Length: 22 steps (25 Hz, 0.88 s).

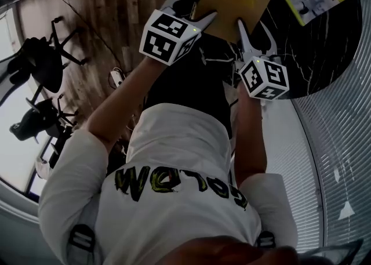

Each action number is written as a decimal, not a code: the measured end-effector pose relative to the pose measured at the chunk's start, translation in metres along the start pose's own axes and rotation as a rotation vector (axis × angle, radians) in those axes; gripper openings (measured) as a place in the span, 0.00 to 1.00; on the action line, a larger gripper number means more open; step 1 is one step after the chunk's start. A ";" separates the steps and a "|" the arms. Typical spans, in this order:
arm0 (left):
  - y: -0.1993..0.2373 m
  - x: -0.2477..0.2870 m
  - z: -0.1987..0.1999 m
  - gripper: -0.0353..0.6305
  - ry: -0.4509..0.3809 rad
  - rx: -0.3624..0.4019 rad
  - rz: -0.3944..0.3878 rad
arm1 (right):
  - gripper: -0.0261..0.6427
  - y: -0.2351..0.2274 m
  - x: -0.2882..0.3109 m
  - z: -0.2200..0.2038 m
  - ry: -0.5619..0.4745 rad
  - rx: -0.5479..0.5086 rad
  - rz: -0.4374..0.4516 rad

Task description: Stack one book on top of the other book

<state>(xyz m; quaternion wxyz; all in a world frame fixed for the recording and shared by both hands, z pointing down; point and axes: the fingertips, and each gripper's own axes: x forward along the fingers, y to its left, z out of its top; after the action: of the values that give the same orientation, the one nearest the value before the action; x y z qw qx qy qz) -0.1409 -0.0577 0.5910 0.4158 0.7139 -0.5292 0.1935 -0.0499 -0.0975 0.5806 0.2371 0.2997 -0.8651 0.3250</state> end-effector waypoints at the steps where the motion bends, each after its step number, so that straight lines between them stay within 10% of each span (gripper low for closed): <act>1: 0.002 0.003 -0.001 0.43 0.005 -0.002 -0.001 | 0.35 -0.002 0.003 -0.002 0.006 0.004 -0.001; 22: 0.009 0.012 -0.006 0.43 -0.008 -0.005 -0.005 | 0.36 -0.013 0.015 -0.009 0.038 0.020 -0.023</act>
<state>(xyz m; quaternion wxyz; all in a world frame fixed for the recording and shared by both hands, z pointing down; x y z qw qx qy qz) -0.1438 -0.0608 0.6069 0.4158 0.7149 -0.5296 0.1886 -0.0495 -0.1045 0.6009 0.2543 0.3056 -0.8537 0.3363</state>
